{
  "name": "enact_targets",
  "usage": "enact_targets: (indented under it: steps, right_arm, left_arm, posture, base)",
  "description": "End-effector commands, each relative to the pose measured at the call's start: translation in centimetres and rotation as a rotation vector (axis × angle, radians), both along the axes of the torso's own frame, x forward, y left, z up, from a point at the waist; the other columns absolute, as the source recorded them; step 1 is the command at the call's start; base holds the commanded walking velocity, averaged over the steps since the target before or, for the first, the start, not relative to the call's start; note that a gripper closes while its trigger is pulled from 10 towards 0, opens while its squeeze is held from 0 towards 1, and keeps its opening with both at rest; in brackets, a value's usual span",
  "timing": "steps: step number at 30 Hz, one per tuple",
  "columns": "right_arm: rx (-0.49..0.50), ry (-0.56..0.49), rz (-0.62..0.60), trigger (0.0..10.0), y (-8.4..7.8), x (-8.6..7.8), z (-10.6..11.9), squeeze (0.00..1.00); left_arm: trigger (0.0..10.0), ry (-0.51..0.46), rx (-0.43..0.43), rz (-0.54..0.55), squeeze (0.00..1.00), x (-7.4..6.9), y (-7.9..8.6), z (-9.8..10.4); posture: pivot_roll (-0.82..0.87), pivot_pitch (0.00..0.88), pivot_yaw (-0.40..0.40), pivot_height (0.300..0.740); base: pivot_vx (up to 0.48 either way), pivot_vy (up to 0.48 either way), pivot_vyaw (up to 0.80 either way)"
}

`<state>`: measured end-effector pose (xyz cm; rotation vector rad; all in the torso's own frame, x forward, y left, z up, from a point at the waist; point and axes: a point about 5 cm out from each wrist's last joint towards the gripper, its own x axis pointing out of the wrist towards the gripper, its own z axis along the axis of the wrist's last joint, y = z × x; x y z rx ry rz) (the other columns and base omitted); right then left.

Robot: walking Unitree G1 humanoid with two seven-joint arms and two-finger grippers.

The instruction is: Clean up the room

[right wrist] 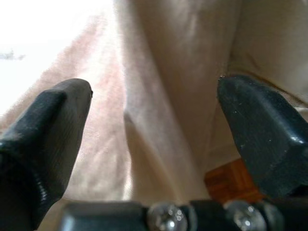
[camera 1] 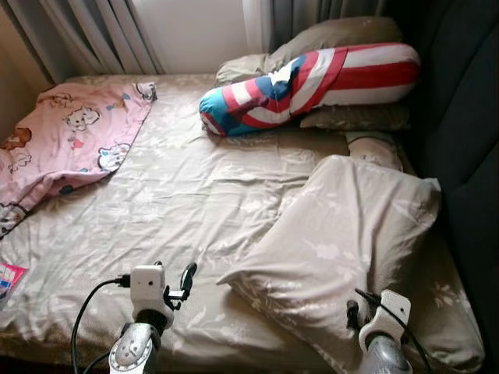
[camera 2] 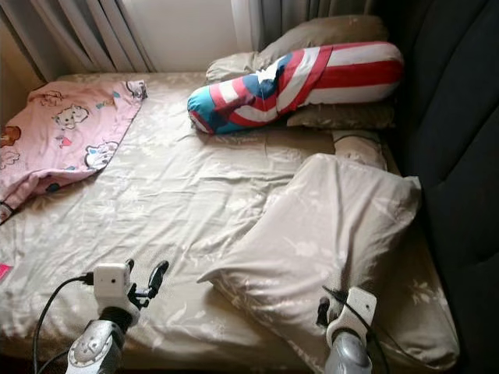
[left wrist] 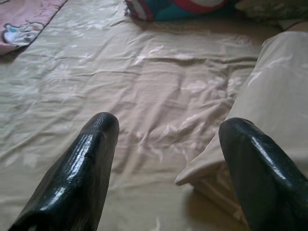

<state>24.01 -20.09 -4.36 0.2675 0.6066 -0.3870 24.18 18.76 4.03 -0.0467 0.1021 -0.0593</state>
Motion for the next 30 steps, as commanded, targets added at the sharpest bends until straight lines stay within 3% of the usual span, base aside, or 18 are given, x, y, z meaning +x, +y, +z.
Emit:
enact_targets:
  steps: [1,2,3,4,12,14,22,30]
  right_arm:
    - [0.026,0.023,-0.021,10.0,0.1,-0.5,-0.4,1.00]
    - [0.027,0.021,-0.022,10.0,0.2,-0.5,-0.4,1.00]
    - [0.033,0.021,-0.012,10.0,0.2,-0.4,-0.4,0.23]
    - [0.028,0.023,-0.003,10.0,0.3,-0.4,-0.4,0.00]
    - [0.021,0.042,-0.020,10.0,0.0,-0.7,-0.6,0.00]
    - [0.056,0.051,-0.011,10.0,0.3,-0.8,-0.8,0.00]
    - [0.131,0.057,0.029,10.0,1.3,-0.9,-1.1,0.00]
    - [0.212,0.071,0.153,10.0,3.2,-0.8,-1.3,0.00]
  left_arm:
    - [10.0,0.018,0.017,-0.016,0.00,-0.4,0.3,0.0]
    - [10.0,0.019,0.017,-0.017,0.00,-0.5,0.3,0.0]
    - [10.0,0.021,0.019,-0.020,0.00,-0.8,0.3,0.1]
    - [10.0,0.022,0.020,-0.023,0.00,-1.0,0.3,0.2]
    - [10.0,0.037,0.031,-0.035,0.00,-2.5,0.7,0.9]
    - [10.0,0.038,0.038,-0.041,0.00,-2.8,0.7,1.4]
    - [10.0,0.004,0.051,-0.085,0.00,-2.9,-0.1,3.4]
    - [10.0,-0.010,0.052,-0.085,0.00,-3.1,-0.1,5.0]
  posture:
    - [-0.01,0.211,0.090,0.740]
    - [-0.01,0.211,0.090,0.740]
    - [0.00,0.224,0.099,0.740]
    - [0.00,0.233,0.104,0.740]
    - [0.04,0.280,0.133,0.740]
    - [0.05,0.293,0.143,0.740]
    - [0.08,0.324,0.162,0.740]
    - [0.10,0.364,0.172,0.740]
  base:
    - [0.000,0.000,0.00]
    - [0.000,0.000,0.00]
    - [0.000,0.000,0.00]
    - [0.000,0.000,0.00]
    - [0.000,0.000,0.00]
    - [0.000,0.000,0.00]
    - [0.000,0.000,0.00]
    - [0.000,0.000,0.00]
